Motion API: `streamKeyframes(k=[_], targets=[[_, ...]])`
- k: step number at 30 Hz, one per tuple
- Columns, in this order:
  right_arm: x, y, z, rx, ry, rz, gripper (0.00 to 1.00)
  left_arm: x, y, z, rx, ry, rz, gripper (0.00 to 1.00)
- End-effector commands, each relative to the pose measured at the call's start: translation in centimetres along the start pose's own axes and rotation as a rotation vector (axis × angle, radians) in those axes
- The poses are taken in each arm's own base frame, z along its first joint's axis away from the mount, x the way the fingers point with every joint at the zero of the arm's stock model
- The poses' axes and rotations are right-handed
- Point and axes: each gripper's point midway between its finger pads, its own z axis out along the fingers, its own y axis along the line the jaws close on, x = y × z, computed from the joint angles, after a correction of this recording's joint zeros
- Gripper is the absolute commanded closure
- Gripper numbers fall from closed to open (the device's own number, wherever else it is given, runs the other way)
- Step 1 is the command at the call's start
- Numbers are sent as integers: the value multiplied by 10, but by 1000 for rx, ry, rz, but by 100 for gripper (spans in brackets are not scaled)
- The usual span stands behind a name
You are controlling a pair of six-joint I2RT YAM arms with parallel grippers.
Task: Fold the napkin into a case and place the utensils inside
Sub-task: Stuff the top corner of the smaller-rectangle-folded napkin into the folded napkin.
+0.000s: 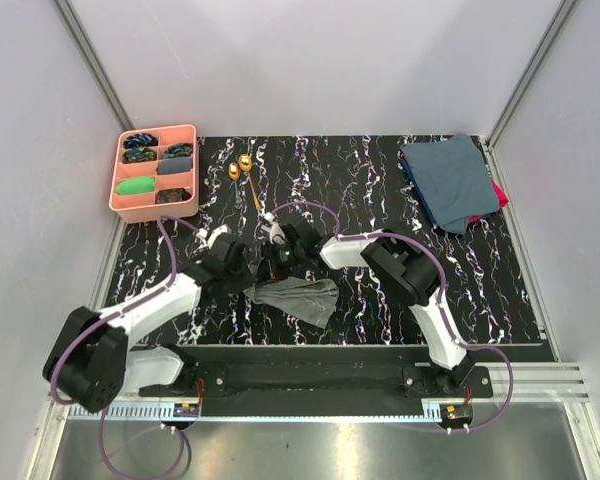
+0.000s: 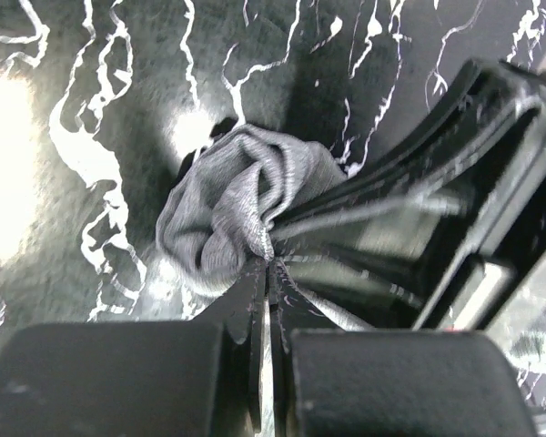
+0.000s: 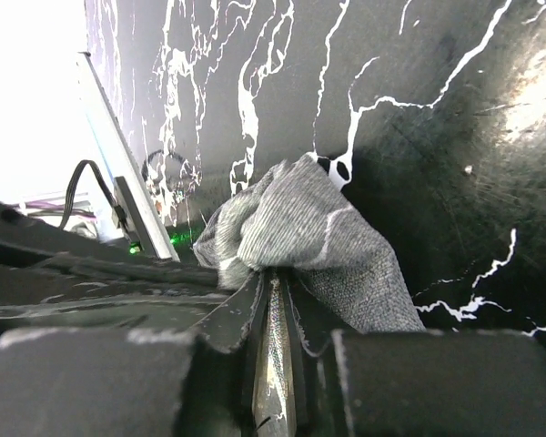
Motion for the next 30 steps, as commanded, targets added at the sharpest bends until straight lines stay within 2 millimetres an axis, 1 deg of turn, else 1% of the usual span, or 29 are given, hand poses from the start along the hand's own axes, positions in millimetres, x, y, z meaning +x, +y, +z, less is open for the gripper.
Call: streamKeyframes(k=[1,3,4,7,8,9,10,12,13,14,16,19,20,21,23,24,25,26,27,28,29,30], targets=[[-7,14,-8,-10,-42,-5,84,-28,-35,7,82,-59,-44,100],[-6,15,-12,-15,-42,1,83,-39,-40,10,93,-103,-67,100],[-6,14,-13,3,-44,12,82,-44,-40,11,86,-131,-73,100],[-7,4,-19,4,-44,17,82,-48,-39,17,82,-132,-69,100],[-3,8,-19,-25,-19,15,81,-52,-39,20,64,-133,-47,100],[-2,10,-19,-36,-8,10,80,-51,-31,22,23,-126,-39,100],[-1,9,-18,-38,3,10,80,-55,-29,23,8,-133,-32,100],[3,10,-19,-42,21,8,80,-60,-25,30,-3,-132,-8,100],[3,12,-20,-44,21,4,80,-58,-23,35,-9,-120,0,100],[5,11,-21,-41,24,3,79,-63,-23,36,-11,-127,14,100],[6,15,-26,-41,26,-5,77,-65,-19,39,-31,-131,28,100],[7,17,-32,-23,28,-12,73,-66,-24,42,-4,-133,49,100],[7,14,-34,5,26,-8,73,-66,-24,43,-4,-130,52,100],[3,19,-40,16,12,-24,71,-65,-23,45,-8,-125,56,100],[-1,16,-48,68,2,-39,69,-63,-22,44,-6,-121,69,100],[-5,20,-58,77,-7,-44,69,-63,-24,44,2,-123,73,100],[-9,19,-63,90,-17,-54,67,-62,-23,42,6,-123,82,100],[-9,16,-69,106,-15,-41,65,-63,-24,41,13,-128,84,100],[-18,18,-81,106,-43,-40,63,-64,-27,39,28,-130,89,100],[-21,16,-88,112,-57,-39,61,-66,-30,38,37,-133,108,100],[-20,9,-96,130,-59,-22,58,-68,-33,38,47,-138,118,100],[-24,12,-106,130,-83,-27,56,-69,-34,38,52,-137,128,100]])
